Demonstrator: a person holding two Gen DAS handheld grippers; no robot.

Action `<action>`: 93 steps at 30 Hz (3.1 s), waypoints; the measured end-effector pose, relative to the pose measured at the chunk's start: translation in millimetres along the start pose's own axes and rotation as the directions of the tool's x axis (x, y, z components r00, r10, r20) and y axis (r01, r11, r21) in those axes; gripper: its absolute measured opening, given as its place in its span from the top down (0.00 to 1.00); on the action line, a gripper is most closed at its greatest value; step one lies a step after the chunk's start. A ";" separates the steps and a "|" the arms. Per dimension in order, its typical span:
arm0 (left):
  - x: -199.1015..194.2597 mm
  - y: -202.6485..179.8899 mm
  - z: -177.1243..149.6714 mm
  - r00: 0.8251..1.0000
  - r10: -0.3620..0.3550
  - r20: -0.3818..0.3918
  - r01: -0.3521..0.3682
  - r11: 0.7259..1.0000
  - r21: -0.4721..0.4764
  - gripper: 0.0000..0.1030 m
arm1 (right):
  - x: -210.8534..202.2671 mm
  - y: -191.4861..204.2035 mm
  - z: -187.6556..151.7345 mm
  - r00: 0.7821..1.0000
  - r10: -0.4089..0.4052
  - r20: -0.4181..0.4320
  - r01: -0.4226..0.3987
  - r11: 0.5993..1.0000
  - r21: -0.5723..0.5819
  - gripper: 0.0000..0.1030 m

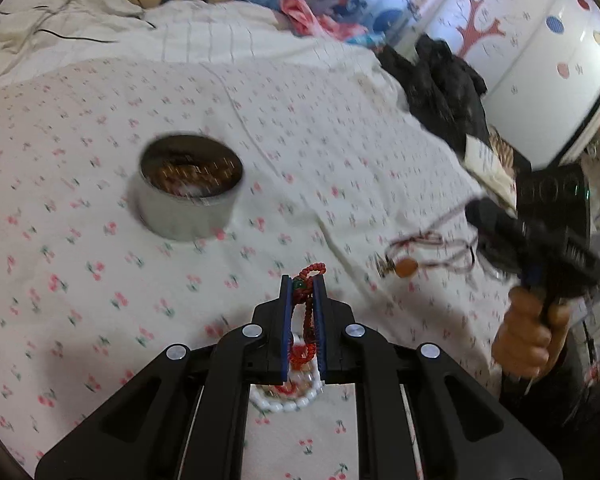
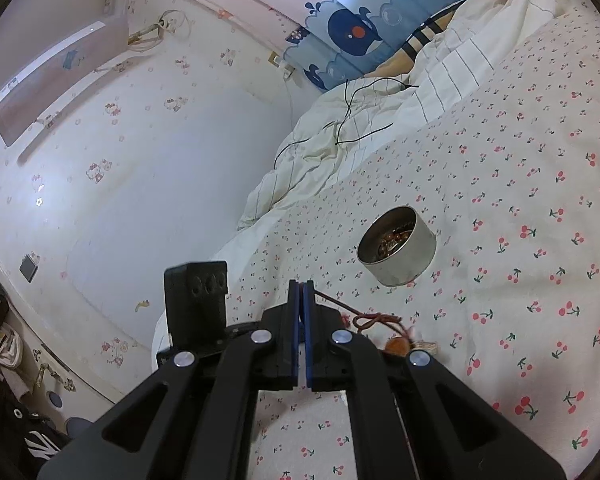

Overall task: Organize jewelry
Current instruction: 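Lower the red string into the tin with left gripper while right drops the pendant in, then grasp the white pearl bracelet with left gripper while right gripper grasps the red cord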

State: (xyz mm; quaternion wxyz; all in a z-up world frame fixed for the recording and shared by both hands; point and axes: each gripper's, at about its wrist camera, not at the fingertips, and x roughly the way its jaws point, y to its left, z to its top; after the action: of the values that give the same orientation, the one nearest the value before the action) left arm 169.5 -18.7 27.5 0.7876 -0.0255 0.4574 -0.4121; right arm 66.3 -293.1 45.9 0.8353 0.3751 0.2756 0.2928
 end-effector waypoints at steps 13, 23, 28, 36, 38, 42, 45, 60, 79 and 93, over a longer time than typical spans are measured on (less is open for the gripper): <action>14.4 25.3 69.2 0.993 0.079 0.088 -0.075 0.996 -0.047 0.91 | 0.7 -7.2 2.7 1.000 0.001 0.010 -0.001 1.000 0.027 0.97; 47.3 43.7 102.1 0.982 0.183 0.052 -0.179 0.981 -0.078 0.90 | 12.0 -14.6 34.0 0.996 0.074 0.045 -0.077 0.995 0.063 0.97; 59.3 59.9 100.4 0.963 0.267 -0.030 -0.269 0.954 -0.132 0.52 | 21.8 -19.3 36.9 0.998 0.056 0.020 -0.057 0.996 0.069 0.97; 8.4 66.7 87.9 0.940 0.340 0.037 -0.326 0.923 -0.206 0.16 | 47.5 -18.3 58.5 0.999 0.049 0.007 -0.050 0.997 0.057 0.97; -8.2 70.4 77.1 0.926 0.373 0.063 -0.347 0.904 -0.248 0.15 | 60.3 -17.7 67.2 0.998 0.062 0.001 -0.062 0.996 0.056 0.97; -37.9 84.9 44.8 0.904 0.413 0.108 -0.347 0.859 -0.375 0.10 | 89.4 -18.1 76.5 0.997 0.067 -0.031 -0.065 0.996 0.053 0.97; -46.2 102.8 29.2 0.904 0.412 0.114 -0.318 0.826 -0.466 0.09 | 118.1 -21.5 79.5 0.994 0.086 -0.063 -0.081 0.994 0.078 0.97; -30.5 91.0 35.4 0.906 0.416 0.078 -0.359 0.852 -0.381 0.09 | 199.5 -16.8 54.0 0.775 -0.619 -0.127 0.512 0.733 -0.447 0.93; 5.6 35.5 -30.1 0.949 0.270 -0.164 -0.286 0.955 -0.082 0.09 | 76.1 -2.4 -40.8 0.813 -0.498 -0.300 0.352 0.832 -0.428 0.54; 4.0 53.0 -31.1 0.933 0.315 -0.172 -0.341 0.928 -0.150 0.09 | 118.8 -0.9 -78.0 0.698 -0.672 -0.248 0.373 0.637 -0.675 0.70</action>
State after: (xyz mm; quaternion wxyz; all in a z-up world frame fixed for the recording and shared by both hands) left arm 180.6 24.0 -15.5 0.8049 0.0116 0.5458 -0.2328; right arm 93.9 -174.7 -27.7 0.8603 -0.0811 0.4700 0.1802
